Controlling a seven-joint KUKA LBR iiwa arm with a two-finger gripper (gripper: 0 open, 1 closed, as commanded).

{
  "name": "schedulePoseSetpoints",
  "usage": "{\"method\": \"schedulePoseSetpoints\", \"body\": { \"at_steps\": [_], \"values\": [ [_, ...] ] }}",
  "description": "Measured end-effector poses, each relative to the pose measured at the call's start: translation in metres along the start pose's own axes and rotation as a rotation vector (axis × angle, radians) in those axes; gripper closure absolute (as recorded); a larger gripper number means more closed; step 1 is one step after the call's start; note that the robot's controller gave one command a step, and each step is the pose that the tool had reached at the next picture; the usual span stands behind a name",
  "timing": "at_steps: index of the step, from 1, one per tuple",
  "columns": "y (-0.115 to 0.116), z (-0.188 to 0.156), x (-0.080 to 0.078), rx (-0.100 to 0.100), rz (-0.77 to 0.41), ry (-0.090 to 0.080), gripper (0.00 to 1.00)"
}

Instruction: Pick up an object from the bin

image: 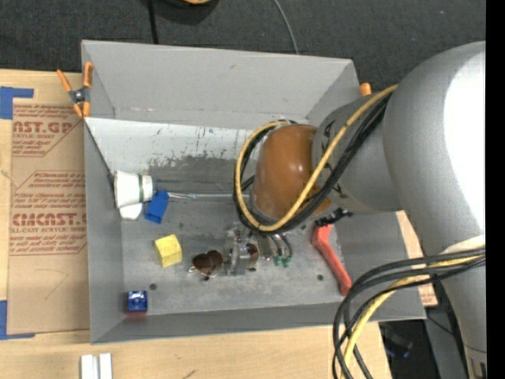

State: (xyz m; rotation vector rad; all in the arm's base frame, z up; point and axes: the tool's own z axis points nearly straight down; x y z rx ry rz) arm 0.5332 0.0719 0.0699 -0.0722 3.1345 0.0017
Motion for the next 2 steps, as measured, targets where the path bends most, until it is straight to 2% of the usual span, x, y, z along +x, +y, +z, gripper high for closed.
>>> {"method": "schedulePoseSetpoints", "body": {
  "at_steps": [1,2],
  "values": [
    [0.000,0.000,0.000,0.000,0.000,0.000,1.00],
    [0.002,-0.040,0.007,0.001,-0.007,0.010,1.00]
  ]
}}
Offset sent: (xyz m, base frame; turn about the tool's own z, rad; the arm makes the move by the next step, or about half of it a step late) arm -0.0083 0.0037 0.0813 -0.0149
